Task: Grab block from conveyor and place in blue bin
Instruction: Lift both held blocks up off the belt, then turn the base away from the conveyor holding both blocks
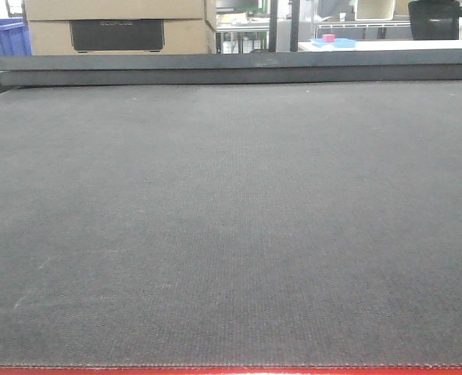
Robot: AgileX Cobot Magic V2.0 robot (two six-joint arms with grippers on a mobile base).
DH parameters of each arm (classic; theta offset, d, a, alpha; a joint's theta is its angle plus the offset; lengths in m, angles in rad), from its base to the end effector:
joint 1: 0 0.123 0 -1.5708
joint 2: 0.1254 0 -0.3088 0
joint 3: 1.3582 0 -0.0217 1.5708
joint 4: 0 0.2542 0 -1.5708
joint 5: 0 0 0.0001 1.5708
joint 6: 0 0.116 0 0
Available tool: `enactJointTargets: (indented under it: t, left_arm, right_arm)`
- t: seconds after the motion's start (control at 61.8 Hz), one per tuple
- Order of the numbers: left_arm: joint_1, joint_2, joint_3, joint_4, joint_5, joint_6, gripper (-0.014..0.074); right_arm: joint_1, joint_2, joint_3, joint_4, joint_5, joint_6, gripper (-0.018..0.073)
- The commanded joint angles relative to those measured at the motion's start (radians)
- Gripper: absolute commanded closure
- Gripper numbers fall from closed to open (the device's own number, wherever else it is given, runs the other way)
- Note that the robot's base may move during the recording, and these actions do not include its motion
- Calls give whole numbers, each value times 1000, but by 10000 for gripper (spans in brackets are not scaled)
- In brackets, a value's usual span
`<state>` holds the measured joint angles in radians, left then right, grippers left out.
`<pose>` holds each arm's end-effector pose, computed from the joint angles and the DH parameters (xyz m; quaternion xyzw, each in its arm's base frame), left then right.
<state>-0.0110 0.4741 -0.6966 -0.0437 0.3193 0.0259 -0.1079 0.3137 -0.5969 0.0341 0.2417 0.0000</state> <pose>0.0965 -0.0027 0.3942 0.0032 0.7104 -0.0142 0.7037 0.0644 -0.0060 0.3813 0.0434 0.6587 -0.0254 0.7507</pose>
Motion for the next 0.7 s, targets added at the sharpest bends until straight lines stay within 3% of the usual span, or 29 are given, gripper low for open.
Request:
enactJointTargets:
  t: [0.0, 0.113, 0.453, 0.68]
  left_arm:
    - [31, -3, -1, -6, -23, -32, 707]
    - [58, -3, -1, -6, -23, -32, 707]
    - [59, -3, -1, -6, -23, -32, 707]
    - [-8, -3, -1, 31, -23, -32, 707]
  right_arm:
    - [2, -5, -8, -2, -31, -9, 720]
    - [2, -5, -8, -2, -29, -9, 720]
    - [2, -5, -8, -2, 21, -9, 720]
    - [2, -5, -8, -2, 20, -9, 720]
